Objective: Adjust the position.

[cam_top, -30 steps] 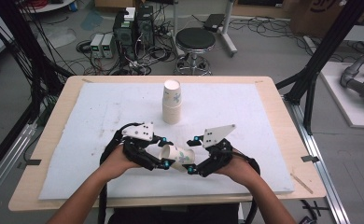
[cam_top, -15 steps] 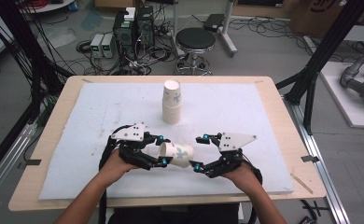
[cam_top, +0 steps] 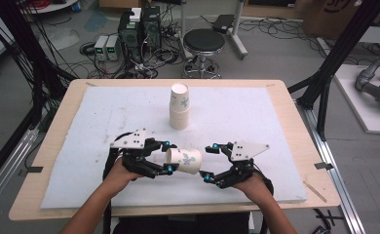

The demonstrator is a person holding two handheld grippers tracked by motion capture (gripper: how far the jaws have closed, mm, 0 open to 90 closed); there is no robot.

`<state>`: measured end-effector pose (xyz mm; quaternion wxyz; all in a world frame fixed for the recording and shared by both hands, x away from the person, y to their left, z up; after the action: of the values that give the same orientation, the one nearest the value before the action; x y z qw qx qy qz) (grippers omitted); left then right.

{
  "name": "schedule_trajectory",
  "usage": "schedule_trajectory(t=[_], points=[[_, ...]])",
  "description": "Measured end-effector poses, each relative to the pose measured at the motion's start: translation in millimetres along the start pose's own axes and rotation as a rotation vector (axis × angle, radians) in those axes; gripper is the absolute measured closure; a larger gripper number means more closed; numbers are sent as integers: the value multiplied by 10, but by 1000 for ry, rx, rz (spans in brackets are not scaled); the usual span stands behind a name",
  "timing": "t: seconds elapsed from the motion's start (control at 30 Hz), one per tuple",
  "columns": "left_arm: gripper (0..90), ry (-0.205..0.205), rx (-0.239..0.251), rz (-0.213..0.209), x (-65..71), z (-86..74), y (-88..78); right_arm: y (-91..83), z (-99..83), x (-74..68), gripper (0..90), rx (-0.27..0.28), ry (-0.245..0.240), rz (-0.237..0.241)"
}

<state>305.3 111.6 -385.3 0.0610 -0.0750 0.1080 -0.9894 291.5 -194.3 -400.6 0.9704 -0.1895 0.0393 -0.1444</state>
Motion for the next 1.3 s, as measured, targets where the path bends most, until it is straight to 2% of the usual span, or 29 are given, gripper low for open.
schedule_trajectory(t=[0.17,0.37,0.43,0.5,0.67,0.77,0.9,1.03,1.23,1.27,1.3], points=[[371,1,20,-21,11,11,3,53,-7,-10,208,5,-4,39],[371,2,28,-42,25,19,25,90,-9,-5,210,18,13,77],[371,-5,45,-57,34,22,43,109,-5,-2,248,39,12,108],[371,-4,47,-60,35,24,46,119,-3,1,248,50,15,131],[371,-16,67,-68,34,12,59,116,-3,9,274,71,29,150],[371,-23,87,-73,31,3,52,101,-8,19,299,102,43,165],[372,-26,115,-79,26,-19,48,86,-4,30,324,128,38,167],[372,-25,118,-78,26,-36,48,68,3,37,349,147,37,169],[369,-32,111,-76,25,-47,45,63,17,42,358,143,44,172],[360,-31,104,-71,25,-47,46,62,22,44,358,136,47,170],[299,-31,88,-49,30,-48,51,58,29,51,358,131,51,168]])
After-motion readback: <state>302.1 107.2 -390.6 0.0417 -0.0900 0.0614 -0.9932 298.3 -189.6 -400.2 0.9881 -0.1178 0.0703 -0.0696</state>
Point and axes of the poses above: each handheld gripper's, and its own axes: y roughly forward along the jaws, z roughly out of its top, x roughly to its right, the point moved 1 cm from there along y, roughly forward along the jaws, and after that the axes turned 2 degrees about -x, right-handed, at the moved point
